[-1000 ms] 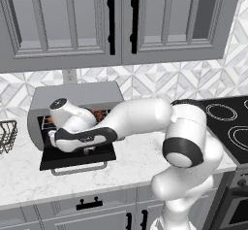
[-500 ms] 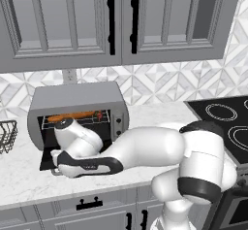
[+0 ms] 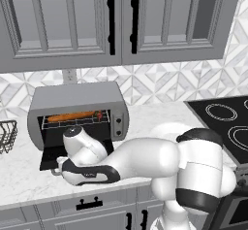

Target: Pick up the kebab skewer and baguette bread, and place them inside the toaster oven. Close the toaster oven door and start by setting the timer.

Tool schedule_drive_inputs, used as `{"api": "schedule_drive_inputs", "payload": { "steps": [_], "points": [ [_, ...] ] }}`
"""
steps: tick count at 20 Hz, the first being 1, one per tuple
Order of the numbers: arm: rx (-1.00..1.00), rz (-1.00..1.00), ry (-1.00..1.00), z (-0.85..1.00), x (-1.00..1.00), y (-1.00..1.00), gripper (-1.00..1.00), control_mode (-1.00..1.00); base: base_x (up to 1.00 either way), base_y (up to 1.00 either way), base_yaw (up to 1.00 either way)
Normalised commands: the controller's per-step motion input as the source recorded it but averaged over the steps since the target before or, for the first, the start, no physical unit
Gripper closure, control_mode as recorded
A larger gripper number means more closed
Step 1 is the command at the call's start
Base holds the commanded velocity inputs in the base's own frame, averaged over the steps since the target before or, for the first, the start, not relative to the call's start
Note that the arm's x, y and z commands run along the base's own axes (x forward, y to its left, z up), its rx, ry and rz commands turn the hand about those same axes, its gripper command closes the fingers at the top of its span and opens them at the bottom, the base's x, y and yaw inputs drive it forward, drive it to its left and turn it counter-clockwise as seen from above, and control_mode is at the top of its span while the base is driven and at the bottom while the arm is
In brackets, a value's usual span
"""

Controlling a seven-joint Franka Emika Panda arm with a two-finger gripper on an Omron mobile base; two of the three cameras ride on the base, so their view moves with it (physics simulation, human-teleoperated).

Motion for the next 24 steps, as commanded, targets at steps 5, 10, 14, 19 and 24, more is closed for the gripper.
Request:
{"api": "schedule_drive_inputs", "payload": {
  "steps": [5,10,14,19,24],
  "points": [
    [0.0,0.03,0.02,-0.25,0.09,0.0,-1.0,-1.0,0.0,0.0,0.0],
    [0.0,0.1,0.03,-0.13,0.31,0.0,-1.0,-1.0,0.0,0.0,0.0],
    [0.0,0.12,0.02,-0.05,0.38,0.0,-1.0,-1.0,0.0,0.0,0.0],
    [0.03,0.11,0.0,0.05,0.38,-0.18,-1.0,-1.0,0.0,0.0,0.0],
    [0.05,0.04,-0.04,0.31,0.59,-0.01,-1.0,-1.0,0.0,0.0,0.0]
  ]
}}
